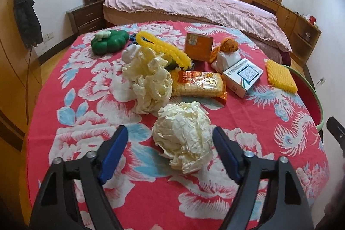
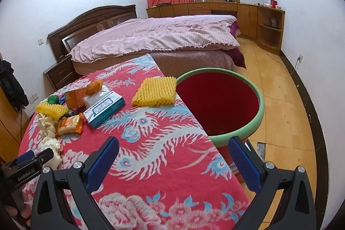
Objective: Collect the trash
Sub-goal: 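Grasp the crumpled white paper with the left tool while the right tool grasps the yellow foam net, then carry both items over the red bin and open both tools to drop them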
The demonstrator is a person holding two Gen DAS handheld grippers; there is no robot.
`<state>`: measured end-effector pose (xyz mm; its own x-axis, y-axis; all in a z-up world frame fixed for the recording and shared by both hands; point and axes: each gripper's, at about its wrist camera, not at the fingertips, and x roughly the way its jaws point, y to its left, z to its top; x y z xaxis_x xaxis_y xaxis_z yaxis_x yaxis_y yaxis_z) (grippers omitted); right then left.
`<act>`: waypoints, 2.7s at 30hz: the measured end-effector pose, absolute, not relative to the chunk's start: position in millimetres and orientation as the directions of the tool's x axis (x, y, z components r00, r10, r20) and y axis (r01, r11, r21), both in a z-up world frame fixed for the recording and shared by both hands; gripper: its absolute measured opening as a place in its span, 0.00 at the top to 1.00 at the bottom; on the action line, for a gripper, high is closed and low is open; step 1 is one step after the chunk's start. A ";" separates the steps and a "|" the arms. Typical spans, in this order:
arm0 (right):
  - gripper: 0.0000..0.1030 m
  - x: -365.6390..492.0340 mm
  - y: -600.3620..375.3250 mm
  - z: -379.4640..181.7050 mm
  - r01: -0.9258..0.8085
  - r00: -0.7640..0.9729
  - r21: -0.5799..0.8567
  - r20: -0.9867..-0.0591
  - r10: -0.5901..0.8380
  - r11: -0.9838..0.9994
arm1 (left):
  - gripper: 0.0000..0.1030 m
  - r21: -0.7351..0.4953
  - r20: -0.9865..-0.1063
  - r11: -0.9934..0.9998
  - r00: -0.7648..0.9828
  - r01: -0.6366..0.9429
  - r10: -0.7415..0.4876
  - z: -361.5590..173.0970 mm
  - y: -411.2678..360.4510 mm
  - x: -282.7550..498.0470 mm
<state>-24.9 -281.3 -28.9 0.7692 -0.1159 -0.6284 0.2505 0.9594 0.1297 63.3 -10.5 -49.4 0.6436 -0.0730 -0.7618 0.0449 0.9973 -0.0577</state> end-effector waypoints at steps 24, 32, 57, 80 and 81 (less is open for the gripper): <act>0.05 23.2 -284.8 -20.1 0.218 0.734 0.124 -0.675 -0.079 0.968 | 0.54 -0.083 -0.695 0.988 0.703 0.128 -0.150 0.5 -2.3 84.5; 0.14 74.2 -286.4 -33.9 0.265 0.683 0.095 -0.721 -0.117 0.960 | 0.54 -0.099 -0.687 0.985 0.706 0.143 -0.172 -6.8 5.5 126.3; 0.77 130.7 -284.5 -59.2 0.230 0.654 0.123 -0.754 -0.060 0.965 | 0.54 -0.141 -0.672 0.977 0.709 0.162 -0.215 -5.5 6.1 124.6; 0.79 46.1 -321.5 16.4 0.188 0.783 0.155 -0.620 -0.052 0.970 | 0.54 -0.187 -0.674 0.942 0.661 0.280 -0.331 28.7 -68.6 110.3; 0.79 43.6 -325.7 17.2 0.193 0.784 0.159 -0.618 -0.055 0.968 | 0.54 -0.185 -0.673 0.939 0.659 0.290 -0.336 29.8 -74.4 110.8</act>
<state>43.6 -325.7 17.2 0.7842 -0.0548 -0.6181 0.1929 0.9683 0.1589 110.8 -74.4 29.8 0.6592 -0.3360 -0.6727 0.2899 0.9390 -0.1849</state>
